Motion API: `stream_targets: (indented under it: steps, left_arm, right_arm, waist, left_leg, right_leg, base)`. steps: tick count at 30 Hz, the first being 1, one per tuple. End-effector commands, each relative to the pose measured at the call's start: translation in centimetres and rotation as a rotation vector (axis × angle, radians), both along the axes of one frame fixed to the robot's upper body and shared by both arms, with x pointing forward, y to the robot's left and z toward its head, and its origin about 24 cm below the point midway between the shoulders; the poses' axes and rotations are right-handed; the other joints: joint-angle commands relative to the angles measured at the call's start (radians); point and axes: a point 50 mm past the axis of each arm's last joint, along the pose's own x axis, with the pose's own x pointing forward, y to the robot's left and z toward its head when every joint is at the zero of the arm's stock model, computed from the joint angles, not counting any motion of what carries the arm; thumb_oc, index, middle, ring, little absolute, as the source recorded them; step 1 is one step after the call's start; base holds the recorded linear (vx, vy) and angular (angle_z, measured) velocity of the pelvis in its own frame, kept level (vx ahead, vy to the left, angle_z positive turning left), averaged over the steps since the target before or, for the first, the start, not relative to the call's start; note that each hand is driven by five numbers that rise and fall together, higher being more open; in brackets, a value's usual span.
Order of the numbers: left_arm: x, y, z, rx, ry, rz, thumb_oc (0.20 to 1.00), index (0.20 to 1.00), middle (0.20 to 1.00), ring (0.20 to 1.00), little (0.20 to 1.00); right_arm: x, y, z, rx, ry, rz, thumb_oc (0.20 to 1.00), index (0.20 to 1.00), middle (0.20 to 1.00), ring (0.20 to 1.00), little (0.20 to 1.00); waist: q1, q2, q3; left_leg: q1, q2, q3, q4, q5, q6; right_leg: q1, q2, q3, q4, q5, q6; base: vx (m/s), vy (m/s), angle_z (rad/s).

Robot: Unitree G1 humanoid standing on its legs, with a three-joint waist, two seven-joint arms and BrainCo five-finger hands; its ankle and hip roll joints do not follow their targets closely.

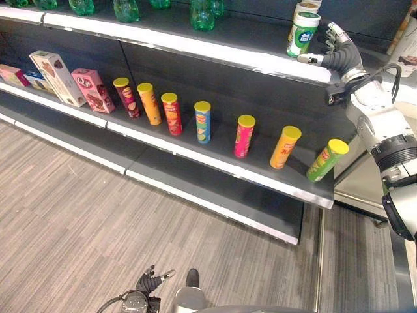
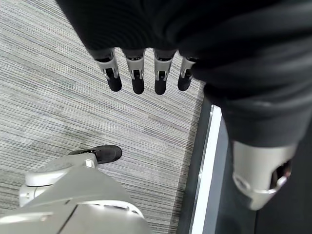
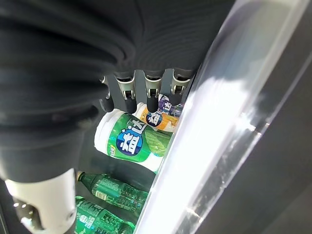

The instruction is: Put the goods on the table back onto the shelves and tidy them up.

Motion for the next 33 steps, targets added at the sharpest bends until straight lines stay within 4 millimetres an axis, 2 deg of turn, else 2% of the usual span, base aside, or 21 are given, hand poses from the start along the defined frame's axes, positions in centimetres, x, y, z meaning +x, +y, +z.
stream_targets:
  steps: [1, 5, 10, 14, 15, 16, 17, 18, 21, 22, 23, 24, 25, 26, 27, 28, 30, 31, 33]
  left_arm:
    - [2.3, 0.0, 0.5, 0.026, -0.037, -0.037, 1.000, 1.000, 1.000, 1.000, 1.000]
    - [3.1, -0.5, 0.8, 0.012, -0.073, -0.044, 1.000, 1.000, 1.000, 1.000, 1.000]
    - [3.0, -0.5, 0.8, 0.008, -0.078, -0.043, 1.000, 1.000, 1.000, 1.000, 1.000]
    - [2.8, -0.4, 0.8, 0.010, -0.076, -0.033, 1.000, 1.000, 1.000, 1.000, 1.000]
    - [2.8, -0.4, 0.8, 0.011, -0.076, -0.034, 1.000, 1.000, 1.000, 1.000, 1.000]
    - [2.8, -0.4, 0.8, 0.013, -0.077, -0.032, 1.000, 1.000, 1.000, 1.000, 1.000]
    - [2.7, -0.3, 0.8, 0.017, -0.078, -0.026, 1.000, 1.000, 1.000, 1.000, 1.000]
    - [2.9, -0.4, 0.9, 0.017, -0.087, -0.022, 1.000, 1.000, 1.000, 1.000, 1.000]
    - [3.0, -0.4, 1.0, 0.028, -0.097, -0.029, 1.000, 1.000, 1.000, 1.000, 1.000]
    - [3.0, -0.4, 1.0, 0.029, -0.096, -0.030, 1.000, 1.000, 1.000, 1.000, 1.000]
    - [3.2, -0.4, 1.1, 0.035, -0.105, -0.030, 1.000, 1.000, 1.000, 1.000, 1.000]
    - [3.3, -0.4, 1.2, 0.035, -0.109, -0.033, 1.000, 1.000, 1.000, 1.000, 1.000]
    - [3.3, -0.3, 1.2, 0.038, -0.107, -0.036, 1.000, 1.000, 1.000, 1.000, 1.000]
    - [3.5, -0.3, 1.3, 0.038, -0.114, -0.040, 1.000, 1.000, 1.000, 1.000, 1.000]
    - [3.5, -0.3, 1.3, 0.039, -0.114, -0.040, 1.000, 1.000, 1.000, 1.000, 1.000]
    - [3.7, -0.2, 1.4, 0.042, -0.124, -0.050, 1.000, 1.000, 1.000, 1.000, 1.000]
    - [4.1, -0.2, 1.6, 0.046, -0.135, -0.068, 1.000, 1.000, 1.000, 1.000, 1.000]
    - [4.1, -0.1, 1.6, 0.046, -0.134, -0.068, 1.000, 1.000, 1.000, 1.000, 1.000]
    - [4.3, -0.3, 1.7, 0.051, -0.137, -0.101, 1.000, 1.000, 1.000, 1.000, 1.000]
  right_arm:
    - [-0.4, 0.1, 2.2, -0.057, -0.069, -0.008, 1.000, 1.000, 1.000, 1.000, 1.000]
    - [-0.3, -0.3, 2.4, -0.075, -0.069, -0.039, 1.000, 1.000, 1.000, 1.000, 1.000]
    - [-0.3, -1.6, 2.9, -0.095, -0.078, -0.116, 1.000, 1.000, 1.000, 1.000, 1.000]
    - [-1.2, -2.6, 5.2, -0.074, -0.181, -0.171, 1.000, 1.000, 1.000, 1.000, 1.000]
    - [-1.2, -2.6, 5.1, -0.073, -0.180, -0.172, 1.000, 1.000, 1.000, 1.000, 1.000]
    - [-1.6, -2.6, 5.9, -0.069, -0.225, -0.177, 1.000, 1.000, 1.000, 1.000, 1.000]
    - [-3.2, -2.3, 8.3, -0.097, -0.367, -0.191, 1.000, 1.000, 1.000, 1.000, 1.000]
    - [-4.3, -1.8, 9.3, -0.112, -0.451, -0.173, 1.000, 1.000, 1.000, 1.000, 1.000]
    - [-8.3, -0.5, 10.7, -0.127, -0.680, -0.104, 1.000, 1.000, 1.000, 1.000, 1.000]
    - [-8.3, -0.5, 10.6, -0.126, -0.679, -0.106, 1.000, 1.000, 1.000, 1.000, 1.000]
    - [-10.8, 0.6, 10.9, -0.152, -0.793, -0.037, 1.000, 1.000, 1.000, 1.000, 1.000]
    - [-11.7, 1.2, 10.9, -0.161, -0.826, 0.011, 1.000, 1.000, 1.000, 1.000, 1.000]
    - [-11.7, 1.1, 10.7, -0.160, -0.824, 0.008, 1.000, 1.000, 1.000, 1.000, 1.000]
    - [-13.1, 2.5, 10.2, -0.184, -0.849, 0.128, 1.000, 1.000, 1.000, 1.000, 1.000]
    - [-13.1, 2.5, 10.2, -0.183, -0.848, 0.127, 1.000, 1.000, 1.000, 1.000, 1.000]
    - [-14.1, 3.9, 9.6, -0.218, -0.847, 0.245, 1.000, 1.000, 1.000, 1.000, 1.000]
    - [-14.4, 4.7, 8.4, -0.219, -0.800, 0.356, 1.000, 1.000, 1.000, 1.000, 1.000]
    - [-14.5, 4.7, 8.4, -0.219, -0.799, 0.357, 1.000, 1.000, 1.000, 1.000, 1.000]
    - [-14.4, 5.8, 6.3, -0.179, -0.690, 0.512, 1.000, 1.000, 1.000, 1.000, 1.000]
  waist:
    - [0.032, -0.015, -0.004]
    - [0.032, -0.014, -0.004]
    - [0.031, -0.011, -0.002]
    - [0.025, -0.008, -0.002]
    - [0.026, -0.008, -0.002]
    - [0.024, -0.007, -0.001]
    - [0.017, -0.003, 0.000]
    - [0.009, 0.003, 0.003]
    - [-0.006, 0.011, 0.006]
    - [-0.005, 0.010, 0.005]
    - [-0.013, 0.016, 0.005]
    - [-0.018, 0.019, 0.005]
    - [-0.016, 0.016, 0.003]
    - [-0.020, 0.018, 0.002]
    - [-0.019, 0.017, 0.002]
    - [-0.024, 0.019, 0.000]
    - [-0.030, 0.021, 0.000]
    - [-0.030, 0.021, -0.001]
    - [-0.035, 0.024, 0.002]
  left_leg:
    - [0.078, 0.035, 0.096, 0.084, -0.185, -0.078]
    - [0.078, 0.034, 0.097, 0.085, -0.184, -0.077]
    - [0.078, 0.034, 0.097, 0.086, -0.184, -0.075]
    - [0.078, 0.034, 0.099, 0.088, -0.185, -0.075]
    - [0.079, 0.034, 0.099, 0.088, -0.185, -0.075]
    - [0.079, 0.034, 0.099, 0.089, -0.186, -0.074]
    - [0.080, 0.034, 0.101, 0.088, -0.188, -0.073]
    - [0.079, 0.034, 0.104, 0.088, -0.188, -0.073]
    - [0.080, 0.033, 0.106, 0.091, -0.195, -0.070]
    - [0.080, 0.033, 0.106, 0.091, -0.195, -0.070]
    - [0.080, 0.034, 0.106, 0.091, -0.197, -0.068]
    - [0.081, 0.035, 0.108, 0.091, -0.199, -0.068]
    - [0.081, 0.035, 0.108, 0.091, -0.199, -0.068]
    - [0.083, 0.037, 0.112, 0.093, -0.201, -0.068]
    - [0.083, 0.037, 0.112, 0.093, -0.201, -0.068]
    - [0.085, 0.039, 0.116, 0.093, -0.203, -0.069]
    - [0.085, 0.041, 0.119, 0.095, -0.202, -0.070]
    - [0.085, 0.041, 0.119, 0.095, -0.202, -0.070]
    - [0.085, 0.042, 0.124, 0.096, -0.201, -0.071]
  right_leg:
    - [-0.134, -0.049, -0.049, 0.113, -0.037, 0.108]
    - [-0.135, -0.050, -0.049, 0.113, -0.036, 0.108]
    - [-0.136, -0.051, -0.048, 0.113, -0.035, 0.109]
    - [-0.138, -0.050, -0.045, 0.114, -0.036, 0.110]
    - [-0.138, -0.050, -0.045, 0.115, -0.036, 0.110]
    - [-0.139, -0.050, -0.044, 0.116, -0.037, 0.110]
    - [-0.140, -0.049, -0.040, 0.117, -0.038, 0.111]
    - [-0.142, -0.049, -0.040, 0.118, -0.038, 0.111]
    - [-0.144, -0.050, -0.037, 0.120, -0.041, 0.113]
    - [-0.144, -0.050, -0.036, 0.120, -0.041, 0.113]
    - [-0.145, -0.051, -0.033, 0.120, -0.043, 0.112]
    - [-0.146, -0.052, -0.031, 0.121, -0.044, 0.111]
    - [-0.146, -0.052, -0.031, 0.121, -0.045, 0.111]
    - [-0.144, -0.051, -0.028, 0.120, -0.047, 0.110]
    - [-0.144, -0.051, -0.028, 0.120, -0.047, 0.110]
    - [-0.144, -0.051, -0.026, 0.120, -0.048, 0.109]
    - [-0.146, -0.051, -0.025, 0.121, -0.048, 0.110]
    - [-0.146, -0.051, -0.025, 0.121, -0.048, 0.110]
    - [-0.150, -0.051, -0.025, 0.122, -0.047, 0.110]
  base:
    - [0.00, 0.000, 0.00]
    - [0.00, 0.000, 0.00]
    - [0.00, 0.000, 0.00]
    - [0.00, 0.000, 0.00]
    - [0.00, 0.000, 0.00]
    - [0.00, 0.000, 0.00]
    - [0.00, 0.000, 0.00]
    - [0.00, 0.000, 0.00]
    - [0.00, 0.000, 0.00]
    - [0.00, 0.000, 0.00]
    - [0.01, -0.010, -0.04]
    - [0.00, 0.000, 0.00]
    - [0.01, -0.015, -0.05]
    - [0.01, -0.011, -0.06]
    - [0.01, -0.023, -0.13]
    - [-0.01, -0.022, -0.15]
    - [-0.01, -0.018, -0.09]
    - [-0.01, -0.006, -0.05]
    - [-0.03, -0.012, -0.06]
